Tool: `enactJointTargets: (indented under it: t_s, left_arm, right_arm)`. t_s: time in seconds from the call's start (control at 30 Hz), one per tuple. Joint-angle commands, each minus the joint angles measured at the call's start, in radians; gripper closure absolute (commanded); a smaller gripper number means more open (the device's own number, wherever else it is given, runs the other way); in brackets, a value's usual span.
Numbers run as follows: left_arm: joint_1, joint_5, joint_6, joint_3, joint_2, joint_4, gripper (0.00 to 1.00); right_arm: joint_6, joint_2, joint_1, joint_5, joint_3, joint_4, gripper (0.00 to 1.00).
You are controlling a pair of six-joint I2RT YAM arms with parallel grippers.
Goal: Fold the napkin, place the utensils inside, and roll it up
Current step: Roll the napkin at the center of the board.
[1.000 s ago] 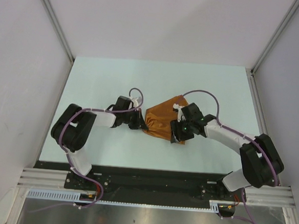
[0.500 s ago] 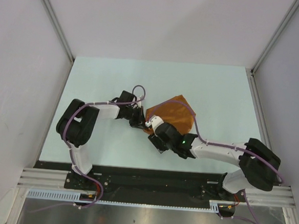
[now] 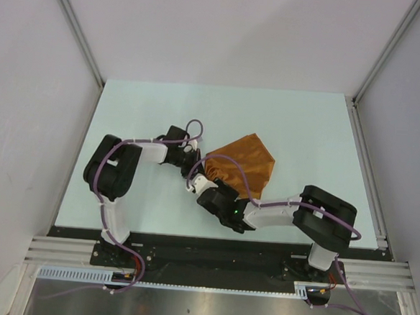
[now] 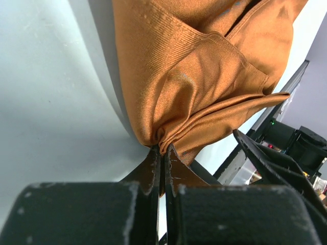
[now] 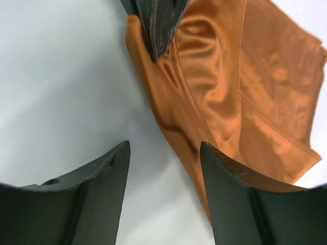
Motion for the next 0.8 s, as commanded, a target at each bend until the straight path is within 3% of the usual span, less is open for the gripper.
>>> enactJointTargets:
  t_s: [0.0, 0.3, 0.63, 0.7, 0.77]
  left_arm:
    - [0.003, -0.007, 0.078, 0.007, 0.039, -0.154, 1.00]
    - [0.009, -0.006, 0.130, 0.047, 0.058, -0.213, 1.00]
    - [0.009, 0.017, 0.144, 0.060, 0.063, -0.208, 1.00]
    - [0.010, 0.017, 0.141, 0.063, 0.058, -0.205, 0.91]
    - [0.020, 0.014, 0.135, 0.063, 0.038, -0.190, 0.72]
  right_arm:
    - [-0.046, 0.059, 0.014, 0.122, 0.031, 0.051, 0.38]
    - [-0.037, 0.147, -0.019, 0.137, 0.056, -0.008, 0.46]
    - [-0.098, 0.096, -0.073, -0.158, 0.049, -0.058, 0.87]
    - [-0.104, 0.087, -0.078, -0.218, 0.055, -0.083, 0.92]
    - [-0.101, 0.081, -0.095, -0.310, 0.072, -0.162, 1.00]
